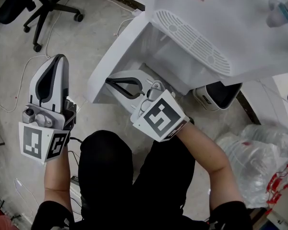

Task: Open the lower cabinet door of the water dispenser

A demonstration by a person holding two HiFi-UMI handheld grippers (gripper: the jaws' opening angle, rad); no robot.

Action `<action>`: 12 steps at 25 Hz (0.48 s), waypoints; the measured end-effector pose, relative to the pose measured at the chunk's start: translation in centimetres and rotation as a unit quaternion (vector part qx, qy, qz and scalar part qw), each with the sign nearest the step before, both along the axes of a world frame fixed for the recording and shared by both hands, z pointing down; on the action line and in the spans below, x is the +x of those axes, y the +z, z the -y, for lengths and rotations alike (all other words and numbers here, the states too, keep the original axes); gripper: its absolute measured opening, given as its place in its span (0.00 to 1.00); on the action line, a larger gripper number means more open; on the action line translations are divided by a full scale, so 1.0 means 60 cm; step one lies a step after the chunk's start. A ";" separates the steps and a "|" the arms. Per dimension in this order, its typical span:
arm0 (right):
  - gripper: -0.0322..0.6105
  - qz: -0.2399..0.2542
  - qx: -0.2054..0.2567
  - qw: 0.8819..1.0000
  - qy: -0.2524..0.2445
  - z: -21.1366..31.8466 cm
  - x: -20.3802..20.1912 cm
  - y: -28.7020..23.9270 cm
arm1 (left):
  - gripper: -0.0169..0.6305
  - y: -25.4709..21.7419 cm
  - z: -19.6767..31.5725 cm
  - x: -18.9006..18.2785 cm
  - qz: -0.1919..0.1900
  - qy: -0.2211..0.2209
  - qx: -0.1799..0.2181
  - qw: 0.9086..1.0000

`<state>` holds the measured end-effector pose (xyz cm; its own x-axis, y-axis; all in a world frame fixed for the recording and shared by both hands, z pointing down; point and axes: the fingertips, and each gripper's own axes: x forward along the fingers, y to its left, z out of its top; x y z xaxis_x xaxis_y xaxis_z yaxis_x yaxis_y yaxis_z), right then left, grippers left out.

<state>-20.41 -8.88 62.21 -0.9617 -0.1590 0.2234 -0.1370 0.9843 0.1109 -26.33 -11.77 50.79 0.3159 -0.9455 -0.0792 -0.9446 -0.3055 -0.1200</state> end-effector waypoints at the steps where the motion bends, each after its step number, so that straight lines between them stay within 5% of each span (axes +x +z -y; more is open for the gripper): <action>1: 0.06 -0.004 0.005 1.000 -0.001 0.001 -0.002 0.001 | 0.04 0.000 0.000 -0.003 0.001 -0.001 0.000 1.000; 12: 0.06 0.001 -0.005 1.000 0.012 0.009 -0.024 0.004 | 0.04 -0.005 -0.002 -0.014 0.002 -0.007 0.002 1.000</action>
<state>-21.85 -9.41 62.46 -0.9584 -0.1791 0.2223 -0.1600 0.9819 0.1014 -27.20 -11.67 50.52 0.3038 -0.9491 -0.0828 -0.9481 -0.2926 -0.1248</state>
